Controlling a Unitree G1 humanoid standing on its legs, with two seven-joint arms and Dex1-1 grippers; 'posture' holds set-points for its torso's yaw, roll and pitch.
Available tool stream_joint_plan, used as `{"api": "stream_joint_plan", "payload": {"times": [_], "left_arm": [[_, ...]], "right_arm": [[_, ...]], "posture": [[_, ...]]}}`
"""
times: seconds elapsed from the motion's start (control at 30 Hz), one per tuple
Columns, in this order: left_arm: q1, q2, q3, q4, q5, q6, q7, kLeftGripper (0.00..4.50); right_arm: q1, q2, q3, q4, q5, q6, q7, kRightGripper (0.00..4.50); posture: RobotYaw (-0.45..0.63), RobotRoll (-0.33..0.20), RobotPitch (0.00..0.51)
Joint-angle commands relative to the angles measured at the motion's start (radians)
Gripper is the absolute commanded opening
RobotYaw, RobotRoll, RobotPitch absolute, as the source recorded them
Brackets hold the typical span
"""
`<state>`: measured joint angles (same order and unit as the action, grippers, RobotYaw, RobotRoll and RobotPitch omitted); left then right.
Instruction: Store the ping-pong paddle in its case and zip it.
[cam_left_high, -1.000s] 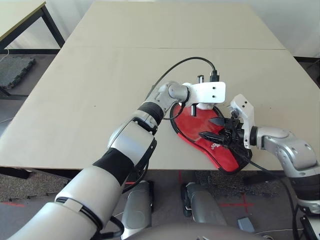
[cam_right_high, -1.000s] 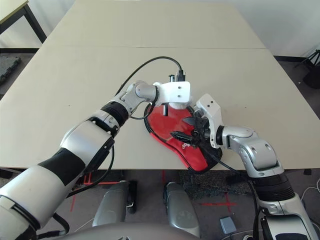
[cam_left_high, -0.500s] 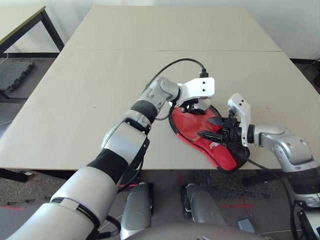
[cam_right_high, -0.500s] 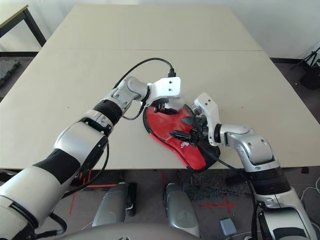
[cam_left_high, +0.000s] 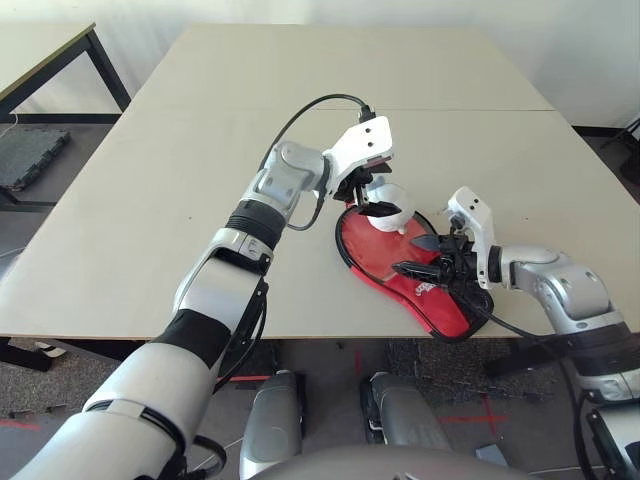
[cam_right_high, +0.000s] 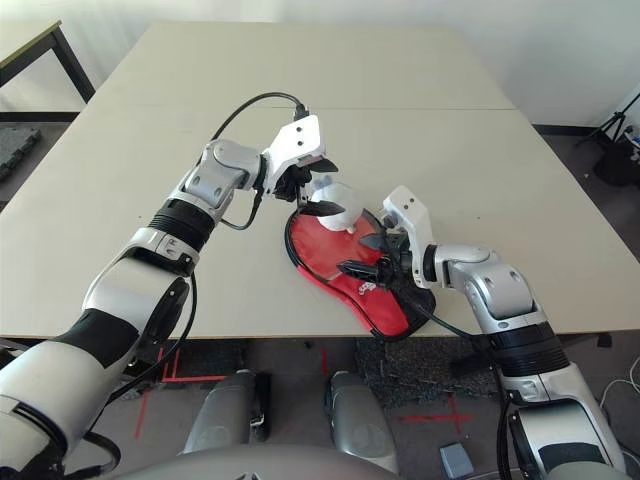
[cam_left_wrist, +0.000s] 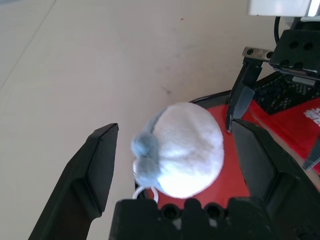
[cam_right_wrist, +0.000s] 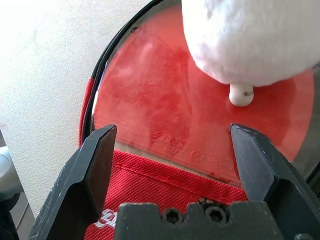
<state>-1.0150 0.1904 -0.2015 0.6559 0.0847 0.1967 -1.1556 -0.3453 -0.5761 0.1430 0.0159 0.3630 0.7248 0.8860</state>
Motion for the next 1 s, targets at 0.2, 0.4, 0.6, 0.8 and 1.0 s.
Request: {"api": "stream_joint_plan", "payload": {"times": [0.2, 0.4, 0.6, 0.8, 1.0], "left_arm": [[0.177, 0.125, -0.006, -0.340, -0.105, 0.248, -0.030, 4.49], [0.253, 0.065, 0.014, -0.380, -0.160, 0.333, 0.081, 4.49], [0.292, 0.034, -0.061, -0.312, -0.119, 0.287, 0.150, 4.49], [0.303, 0.044, -0.126, -0.269, -0.100, 0.252, 0.147, 4.49], [0.317, 0.039, -0.171, -0.217, -0.075, 0.188, 0.166, 4.49]], "right_arm": [[0.034, 0.010, 0.058, 0.096, -0.046, 0.026, 0.001, 4.50], [0.036, 0.011, 0.057, 0.098, -0.052, 0.024, 0.005, 4.50], [0.059, -0.004, 0.038, 0.082, -0.054, 0.027, 0.007, 4.50], [0.087, -0.039, 0.005, 0.065, -0.047, 0.036, 0.010, 4.50], [0.100, -0.072, -0.053, 0.037, -0.007, 0.062, 0.022, 4.50]], "posture": [[0.07, 0.000, 0.068], [0.06, 0.000, 0.074], [0.04, 0.000, 0.089], [0.03, 0.000, 0.107], [0.02, 0.000, 0.118]]}}
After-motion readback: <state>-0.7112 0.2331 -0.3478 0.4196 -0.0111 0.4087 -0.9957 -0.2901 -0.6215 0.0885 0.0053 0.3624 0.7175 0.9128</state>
